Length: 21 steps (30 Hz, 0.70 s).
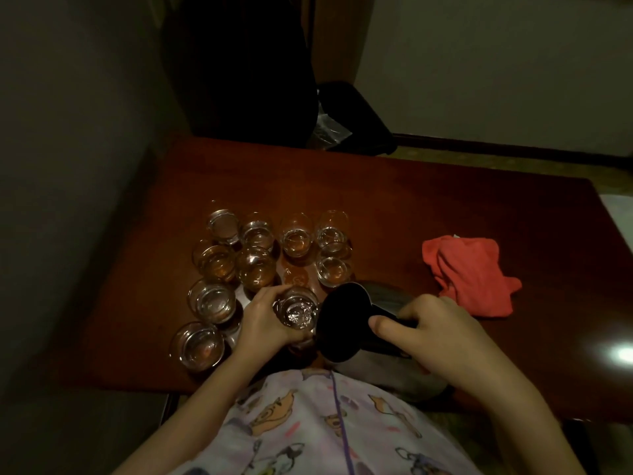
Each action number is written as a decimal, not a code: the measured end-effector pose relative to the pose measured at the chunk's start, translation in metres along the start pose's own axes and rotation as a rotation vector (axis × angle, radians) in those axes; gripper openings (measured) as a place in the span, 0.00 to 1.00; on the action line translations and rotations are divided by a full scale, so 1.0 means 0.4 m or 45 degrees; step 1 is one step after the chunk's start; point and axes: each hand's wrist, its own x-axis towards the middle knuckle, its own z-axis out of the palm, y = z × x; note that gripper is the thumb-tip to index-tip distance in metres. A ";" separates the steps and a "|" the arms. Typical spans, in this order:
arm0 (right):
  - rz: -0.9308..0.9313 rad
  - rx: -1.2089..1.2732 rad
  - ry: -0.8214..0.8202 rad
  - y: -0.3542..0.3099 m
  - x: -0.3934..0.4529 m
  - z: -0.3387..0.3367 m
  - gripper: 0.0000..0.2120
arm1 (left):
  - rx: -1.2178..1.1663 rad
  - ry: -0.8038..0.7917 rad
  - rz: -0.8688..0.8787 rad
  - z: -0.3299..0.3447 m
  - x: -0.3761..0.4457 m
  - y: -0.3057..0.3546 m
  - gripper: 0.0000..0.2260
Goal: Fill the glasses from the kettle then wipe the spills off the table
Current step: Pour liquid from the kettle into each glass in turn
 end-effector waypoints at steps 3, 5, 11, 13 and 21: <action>0.001 0.009 -0.007 0.001 0.001 0.002 0.30 | -0.010 0.002 -0.024 0.001 -0.003 0.001 0.37; -0.005 0.013 -0.019 -0.002 -0.002 0.002 0.29 | -0.029 0.008 -0.031 0.003 -0.004 0.000 0.37; -0.015 -0.006 0.008 -0.008 -0.005 0.003 0.28 | -0.068 0.014 -0.029 -0.003 -0.008 0.010 0.36; -0.009 0.000 0.012 -0.006 -0.004 0.003 0.29 | -0.080 0.008 -0.046 -0.004 -0.008 0.012 0.36; -0.007 -0.013 -0.008 -0.007 -0.006 0.000 0.25 | -0.092 0.018 -0.052 0.000 -0.010 0.007 0.36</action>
